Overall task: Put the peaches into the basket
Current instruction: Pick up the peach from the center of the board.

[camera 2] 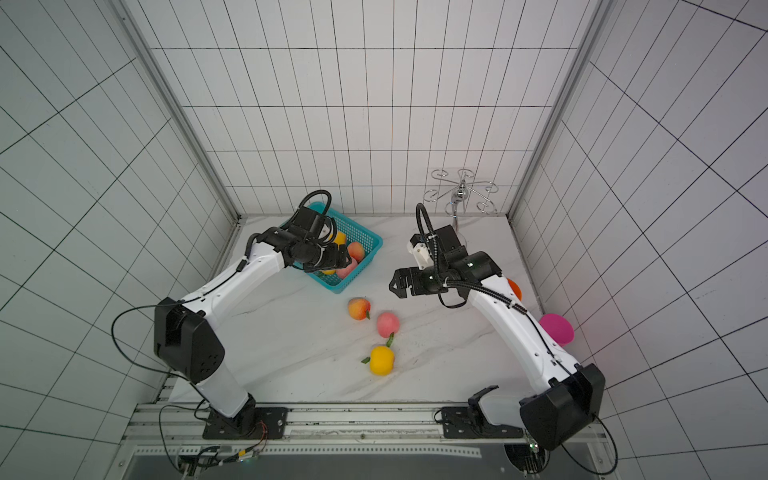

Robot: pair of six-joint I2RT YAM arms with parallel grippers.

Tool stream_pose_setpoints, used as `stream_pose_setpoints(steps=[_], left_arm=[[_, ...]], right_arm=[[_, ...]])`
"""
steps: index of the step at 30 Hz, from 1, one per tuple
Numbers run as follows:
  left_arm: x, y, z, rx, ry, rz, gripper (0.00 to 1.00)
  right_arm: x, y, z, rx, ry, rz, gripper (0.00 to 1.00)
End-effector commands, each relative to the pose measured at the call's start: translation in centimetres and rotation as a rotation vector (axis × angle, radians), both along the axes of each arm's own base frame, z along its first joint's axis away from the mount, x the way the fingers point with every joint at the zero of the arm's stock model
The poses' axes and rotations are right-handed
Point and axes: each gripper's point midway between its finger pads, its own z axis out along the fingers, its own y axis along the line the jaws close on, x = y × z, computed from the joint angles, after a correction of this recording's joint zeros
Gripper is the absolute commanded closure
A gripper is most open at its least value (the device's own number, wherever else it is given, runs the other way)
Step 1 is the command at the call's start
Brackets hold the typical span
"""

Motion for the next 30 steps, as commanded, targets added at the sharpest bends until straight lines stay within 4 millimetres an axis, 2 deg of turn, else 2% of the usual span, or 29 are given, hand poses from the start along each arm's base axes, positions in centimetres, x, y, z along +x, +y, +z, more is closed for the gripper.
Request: stream_pose_setpoints(steps=[1,9,16,20,30], left_arm=[[-1.8,-0.1,0.4,0.011,-0.004,0.034,0.1],[-7.0,-1.9,-1.0,0.039,0.043,0.026,0.1],[-9.6,-4.1,-3.7,0.016,0.088,0.026,0.1],[-9.4,-5.1,-5.1,0.002,0.103,0.03,0.1],[-6.3,-6.9,-8.8,0.021,0.121,0.062,0.1]], right_arm=[[-1.2,-0.7,-0.7,0.008,0.022,-0.021,0.0],[-4.2,-0.2,-2.0,0.032,0.042,0.002,0.0],[-6.2,-0.7,-2.1,0.033,0.026,0.016,0.01],[-6.7,-0.8,-2.3,0.017,0.028,0.049,0.0],[-6.7,-0.4,-2.5,0.032,0.018,0.076,0.0]])
